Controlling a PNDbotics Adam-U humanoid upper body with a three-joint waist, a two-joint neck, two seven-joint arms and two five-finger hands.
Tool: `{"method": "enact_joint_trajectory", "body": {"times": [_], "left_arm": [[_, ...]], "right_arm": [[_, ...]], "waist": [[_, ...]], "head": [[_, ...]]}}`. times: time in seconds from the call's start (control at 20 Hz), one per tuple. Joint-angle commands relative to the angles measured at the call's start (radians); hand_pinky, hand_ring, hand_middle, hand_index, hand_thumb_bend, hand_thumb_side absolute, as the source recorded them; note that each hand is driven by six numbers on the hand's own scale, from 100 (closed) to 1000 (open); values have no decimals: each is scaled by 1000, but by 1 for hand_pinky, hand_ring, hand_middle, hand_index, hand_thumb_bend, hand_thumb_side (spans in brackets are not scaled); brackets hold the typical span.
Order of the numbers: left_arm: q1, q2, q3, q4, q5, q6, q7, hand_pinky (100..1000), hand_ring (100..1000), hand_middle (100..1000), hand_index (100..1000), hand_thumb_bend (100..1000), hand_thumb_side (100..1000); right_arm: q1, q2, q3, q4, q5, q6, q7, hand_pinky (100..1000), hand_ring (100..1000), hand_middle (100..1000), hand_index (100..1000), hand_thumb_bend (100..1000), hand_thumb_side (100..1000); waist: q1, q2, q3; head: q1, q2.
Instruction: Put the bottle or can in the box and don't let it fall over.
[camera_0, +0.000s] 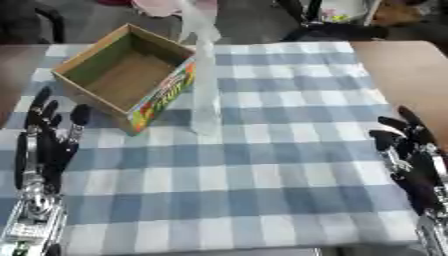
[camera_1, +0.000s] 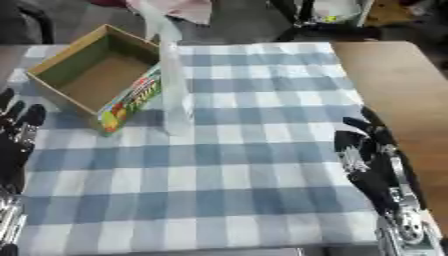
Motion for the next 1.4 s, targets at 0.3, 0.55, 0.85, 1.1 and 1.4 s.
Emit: {"method": "enact_joint_trajectory", "body": {"times": [0.3,0.55,0.85,1.1,1.4], "left_arm": [[-2,8,-4,-24,0,-1,-11,1000,1000,1000,976,769,638],[-5,5,-10,-24,1,-2,-18,1000,1000,1000,976,768,638],[-22,-3,-22,-28,6,-5,-32,1000,1000,1000,976,769,637],[-35,-9,-30,-33,11,-5,-41,1000,1000,1000,976,769,636],[-39,-13,-35,-35,15,-5,-47,1000,1000,1000,975,770,636]], "right_arm": [[-156,-146,79,36,-83,26,78,911,758,811,1000,247,393],[-349,-210,159,160,-155,64,162,910,757,812,1000,251,392],[-543,-199,210,387,-139,74,239,910,758,814,1000,257,397],[-641,-152,215,544,-62,46,269,911,760,818,1000,268,404],[-705,-77,212,674,41,3,293,916,766,834,1000,318,415]], "waist": [[-1,-25,13],[3,-25,39],[21,-14,95],[32,-3,142],[37,-1,167]], "head": [[-12,4],[-27,0],[-66,-13],[-105,-23],[-129,-28]]}}
